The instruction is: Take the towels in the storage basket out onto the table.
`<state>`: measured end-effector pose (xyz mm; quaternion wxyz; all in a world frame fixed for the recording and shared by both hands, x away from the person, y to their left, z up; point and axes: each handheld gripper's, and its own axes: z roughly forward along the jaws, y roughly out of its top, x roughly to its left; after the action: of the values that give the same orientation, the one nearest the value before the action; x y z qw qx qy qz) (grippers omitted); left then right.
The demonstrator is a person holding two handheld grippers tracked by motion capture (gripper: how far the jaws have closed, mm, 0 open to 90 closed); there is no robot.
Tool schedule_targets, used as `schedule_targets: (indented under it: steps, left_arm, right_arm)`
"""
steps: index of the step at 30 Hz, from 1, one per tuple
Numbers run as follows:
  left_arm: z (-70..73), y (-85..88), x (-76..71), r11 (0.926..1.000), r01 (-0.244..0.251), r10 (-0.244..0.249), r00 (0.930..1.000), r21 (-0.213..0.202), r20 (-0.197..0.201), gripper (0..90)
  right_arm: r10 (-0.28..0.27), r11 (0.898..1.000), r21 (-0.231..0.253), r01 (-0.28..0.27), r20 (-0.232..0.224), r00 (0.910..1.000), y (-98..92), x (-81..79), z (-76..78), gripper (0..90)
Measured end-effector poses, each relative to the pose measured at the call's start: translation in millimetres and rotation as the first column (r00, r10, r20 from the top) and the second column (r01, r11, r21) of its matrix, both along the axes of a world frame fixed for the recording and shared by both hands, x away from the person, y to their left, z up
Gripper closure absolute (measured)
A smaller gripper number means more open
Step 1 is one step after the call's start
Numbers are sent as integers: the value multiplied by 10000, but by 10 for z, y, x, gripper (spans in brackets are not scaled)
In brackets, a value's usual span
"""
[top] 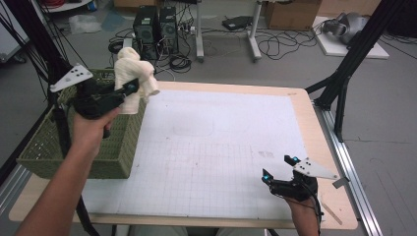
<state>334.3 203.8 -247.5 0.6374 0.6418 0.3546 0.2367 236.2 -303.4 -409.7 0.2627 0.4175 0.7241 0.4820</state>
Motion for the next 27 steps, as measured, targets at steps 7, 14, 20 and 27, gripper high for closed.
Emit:
schedule_targets:
  steps: [7,14,20,27]
  left_arm:
    - [-100,-491,20,9934,1087,-1082,9940,377,-149,726]
    - [-308,-1008,-23,9718,2168,-2148,9762,932,-311,725]
    - [-504,-1381,-51,9490,2949,-2892,9551,1113,-647,725]
    - [-775,-1722,-64,9265,3651,-3577,9296,913,-886,724]
  right_arm:
    - [-68,10000,-23,68,29,10000,-4,0,-5,74]
    - [-49,10000,25,49,19,10000,-19,-2,-6,74]
    - [-106,9999,60,106,67,9999,-31,-16,8,74]
    - [-220,9998,37,219,129,9997,-68,-2,-10,74]
